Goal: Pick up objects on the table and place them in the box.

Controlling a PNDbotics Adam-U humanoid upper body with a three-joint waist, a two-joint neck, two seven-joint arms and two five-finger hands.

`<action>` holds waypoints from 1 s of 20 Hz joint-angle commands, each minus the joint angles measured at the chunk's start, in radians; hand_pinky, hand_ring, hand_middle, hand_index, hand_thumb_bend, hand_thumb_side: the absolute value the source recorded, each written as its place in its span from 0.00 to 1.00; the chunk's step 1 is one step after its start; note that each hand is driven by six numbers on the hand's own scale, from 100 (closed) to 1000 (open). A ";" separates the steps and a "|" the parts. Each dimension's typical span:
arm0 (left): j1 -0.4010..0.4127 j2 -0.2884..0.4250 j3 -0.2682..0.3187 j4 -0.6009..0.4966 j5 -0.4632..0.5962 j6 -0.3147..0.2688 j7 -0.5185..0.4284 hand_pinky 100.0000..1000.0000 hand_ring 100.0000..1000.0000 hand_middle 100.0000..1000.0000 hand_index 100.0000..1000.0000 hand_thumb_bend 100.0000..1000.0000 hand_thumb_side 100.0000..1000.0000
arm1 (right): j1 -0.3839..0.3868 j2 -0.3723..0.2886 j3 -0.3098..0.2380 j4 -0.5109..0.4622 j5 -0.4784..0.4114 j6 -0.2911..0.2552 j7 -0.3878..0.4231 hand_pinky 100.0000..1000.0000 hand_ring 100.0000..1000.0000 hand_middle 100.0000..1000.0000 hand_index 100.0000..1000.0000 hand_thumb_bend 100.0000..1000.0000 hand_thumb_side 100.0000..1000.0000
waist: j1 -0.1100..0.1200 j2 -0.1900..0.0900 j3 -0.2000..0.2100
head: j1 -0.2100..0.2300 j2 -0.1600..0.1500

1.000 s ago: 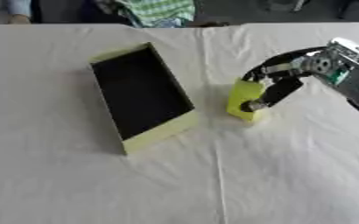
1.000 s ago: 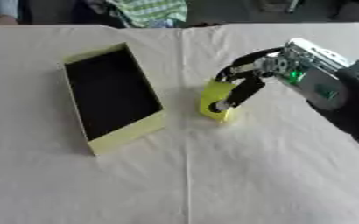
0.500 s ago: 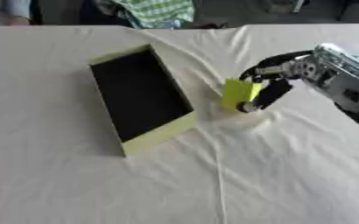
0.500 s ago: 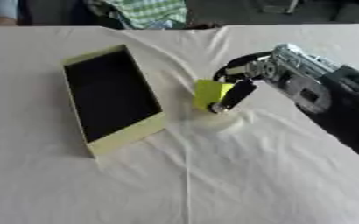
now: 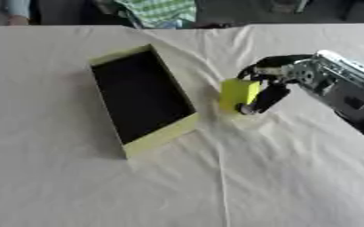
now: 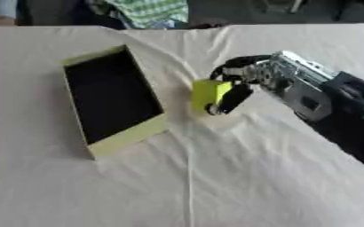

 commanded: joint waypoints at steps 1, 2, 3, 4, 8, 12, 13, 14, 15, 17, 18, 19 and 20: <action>-0.008 0.010 -0.002 -0.020 0.001 0.000 -0.006 0.61 0.49 0.50 0.68 0.00 0.78 | -0.007 -0.045 -0.023 -0.043 -0.013 0.042 -0.042 0.71 0.73 0.41 0.80 0.00 0.14 | 0.002 -0.006 0.000 | 0.002 -0.010; -0.008 0.011 -0.002 -0.020 0.001 0.000 -0.007 0.61 0.49 0.50 0.68 0.00 0.78 | -0.006 -0.048 -0.026 -0.051 -0.017 0.054 -0.058 0.71 0.72 0.41 0.79 0.00 0.11 | 0.002 -0.007 0.000 | 0.002 -0.010; -0.007 0.011 -0.002 -0.020 0.001 0.001 -0.008 0.61 0.49 0.50 0.68 0.00 0.78 | -0.004 -0.050 -0.029 -0.057 -0.021 0.064 -0.071 0.70 0.71 0.40 0.78 0.00 0.07 | 0.002 -0.008 0.000 | 0.002 -0.010; -0.007 0.011 -0.002 -0.020 0.000 0.001 -0.009 0.61 0.49 0.50 0.68 0.00 0.78 | -0.002 -0.053 -0.031 -0.064 -0.026 0.072 -0.081 0.70 0.71 0.40 0.78 0.00 0.07 | 0.002 -0.008 0.000 | 0.002 -0.010; -0.007 0.013 -0.003 -0.020 -0.002 0.003 -0.015 0.61 0.50 0.50 0.68 0.00 0.78 | -0.001 -0.076 -0.055 -0.116 -0.061 0.095 -0.102 0.70 0.67 0.38 0.75 0.00 0.05 | 0.002 -0.012 -0.003 | 0.006 -0.009; -0.007 0.016 -0.002 -0.020 -0.004 0.005 -0.016 0.61 0.50 0.50 0.68 0.00 0.78 | -0.018 -0.102 -0.087 -0.182 -0.088 0.117 -0.113 0.70 0.66 0.37 0.74 0.00 0.04 | 0.000 -0.017 -0.004 | 0.008 -0.007; -0.007 0.016 -0.003 -0.020 -0.004 0.005 -0.017 0.61 0.50 0.50 0.68 0.00 0.78 | -0.025 -0.106 -0.092 -0.196 -0.092 0.122 -0.113 0.70 0.66 0.37 0.74 0.00 0.04 | -0.001 -0.018 -0.004 | 0.008 -0.006; -0.008 0.017 -0.003 -0.020 -0.004 0.005 -0.017 0.61 0.50 0.50 0.68 0.00 0.78 | -0.038 -0.107 -0.098 -0.211 -0.097 0.127 -0.113 0.69 0.65 0.36 0.74 0.00 0.04 | -0.001 -0.020 -0.003 | 0.008 -0.005; -0.008 0.017 -0.002 -0.020 -0.005 0.005 -0.017 0.61 0.50 0.50 0.68 0.00 0.78 | -0.049 -0.108 -0.101 -0.223 -0.100 0.133 -0.112 0.69 0.65 0.36 0.74 0.00 0.04 | -0.002 -0.021 -0.003 | 0.008 -0.004; -0.008 0.018 -0.003 -0.020 -0.005 0.006 -0.017 0.61 0.50 0.50 0.68 0.00 0.78 | -0.080 -0.103 -0.103 -0.243 -0.105 0.142 -0.108 0.69 0.64 0.36 0.74 0.00 0.04 | -0.003 -0.024 -0.001 | 0.008 -0.002; -0.008 0.019 -0.003 -0.020 -0.005 0.006 -0.017 0.61 0.50 0.50 0.68 0.00 0.78 | -0.102 -0.097 -0.100 -0.250 -0.106 0.146 -0.103 0.69 0.64 0.35 0.74 0.00 0.04 | -0.004 -0.026 0.000 | 0.007 -0.002; -0.008 0.019 -0.003 -0.020 -0.006 0.006 -0.017 0.61 0.50 0.50 0.68 0.00 0.78 | -0.122 -0.089 -0.096 -0.254 -0.107 0.149 -0.097 0.69 0.64 0.35 0.73 0.00 0.04 | -0.004 -0.027 0.001 | 0.007 -0.001; -0.008 0.020 -0.004 -0.020 -0.006 0.006 -0.017 0.61 0.50 0.50 0.68 0.00 0.78 | -0.147 -0.078 -0.090 -0.257 -0.106 0.151 -0.089 0.69 0.63 0.35 0.73 0.00 0.04 | -0.005 -0.029 0.002 | 0.006 0.001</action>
